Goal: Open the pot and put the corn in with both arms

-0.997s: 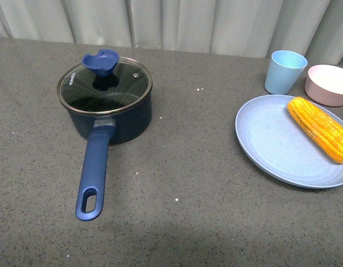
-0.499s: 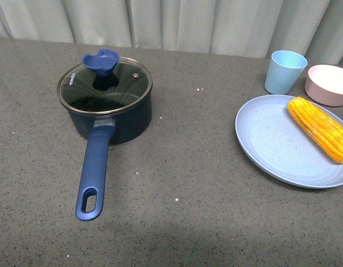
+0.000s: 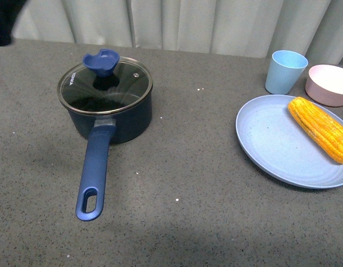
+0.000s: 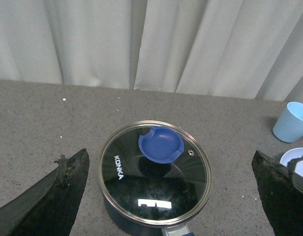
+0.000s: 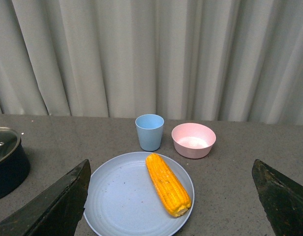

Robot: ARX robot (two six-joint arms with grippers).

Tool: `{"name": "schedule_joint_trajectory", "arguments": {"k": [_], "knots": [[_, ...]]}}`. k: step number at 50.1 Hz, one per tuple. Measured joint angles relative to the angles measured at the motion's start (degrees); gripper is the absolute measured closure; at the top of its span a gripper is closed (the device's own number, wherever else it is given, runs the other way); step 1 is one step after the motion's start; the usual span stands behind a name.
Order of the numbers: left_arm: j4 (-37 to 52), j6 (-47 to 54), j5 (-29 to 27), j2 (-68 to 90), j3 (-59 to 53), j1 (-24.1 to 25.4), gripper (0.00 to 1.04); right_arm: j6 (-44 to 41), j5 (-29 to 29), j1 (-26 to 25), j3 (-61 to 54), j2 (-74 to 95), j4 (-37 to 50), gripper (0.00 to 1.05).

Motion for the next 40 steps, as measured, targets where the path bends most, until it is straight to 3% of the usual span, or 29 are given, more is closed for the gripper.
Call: {"name": "schedule_joint_trajectory", "arguments": {"k": [22, 40], "knots": [[1.5, -1.0, -9.0, 22.7, 18.0, -4.0, 0.06, 0.0, 0.0, 0.0, 0.0, 0.0, 0.0, 0.09], [1.2, 1.8, -7.1, 34.1, 26.5, -3.5, 0.06, 0.0, 0.0, 0.0, 0.0, 0.0, 0.0, 0.09]]}}
